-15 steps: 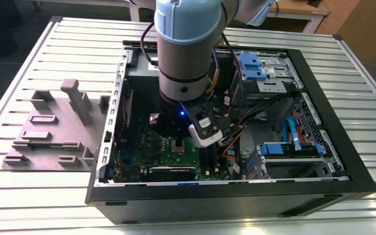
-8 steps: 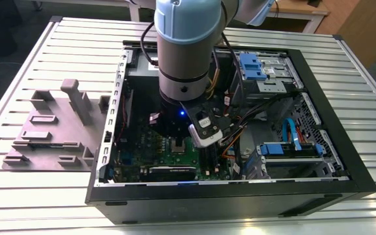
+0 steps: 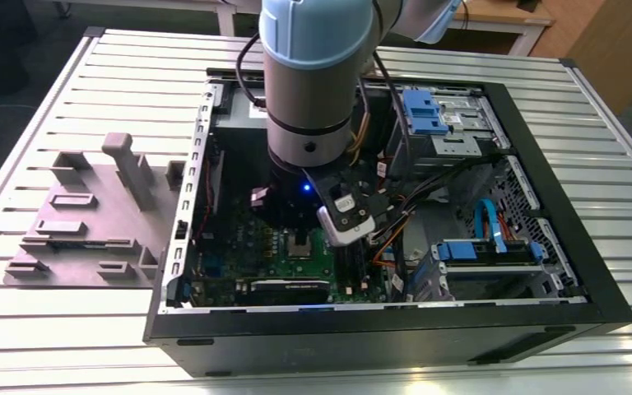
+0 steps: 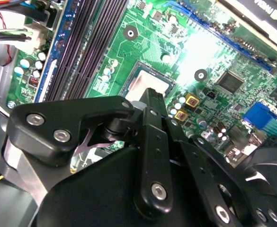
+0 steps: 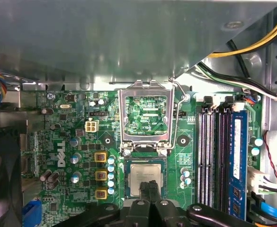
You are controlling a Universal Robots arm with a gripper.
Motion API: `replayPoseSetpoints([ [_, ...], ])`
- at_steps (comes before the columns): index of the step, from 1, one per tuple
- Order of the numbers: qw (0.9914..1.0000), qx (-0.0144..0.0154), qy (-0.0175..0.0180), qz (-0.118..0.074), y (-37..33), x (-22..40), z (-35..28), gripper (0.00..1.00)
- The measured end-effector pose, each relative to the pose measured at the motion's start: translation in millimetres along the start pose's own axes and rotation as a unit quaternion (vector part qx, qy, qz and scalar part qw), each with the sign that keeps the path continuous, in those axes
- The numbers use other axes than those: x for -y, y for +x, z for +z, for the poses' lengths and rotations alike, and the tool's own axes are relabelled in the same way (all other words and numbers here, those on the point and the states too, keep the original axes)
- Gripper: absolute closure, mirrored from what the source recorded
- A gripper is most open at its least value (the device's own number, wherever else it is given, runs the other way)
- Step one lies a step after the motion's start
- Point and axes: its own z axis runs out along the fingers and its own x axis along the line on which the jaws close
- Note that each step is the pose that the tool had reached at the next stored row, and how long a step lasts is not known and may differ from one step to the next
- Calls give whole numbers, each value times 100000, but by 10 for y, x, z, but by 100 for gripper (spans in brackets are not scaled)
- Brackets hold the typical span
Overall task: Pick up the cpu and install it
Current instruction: 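Place the cpu into insertion slot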
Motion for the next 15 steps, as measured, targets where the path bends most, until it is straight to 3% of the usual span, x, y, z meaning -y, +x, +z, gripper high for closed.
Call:
replayPoseSetpoints([
  [15,100000,-4,7,-1,-1,2,-53,90],
])
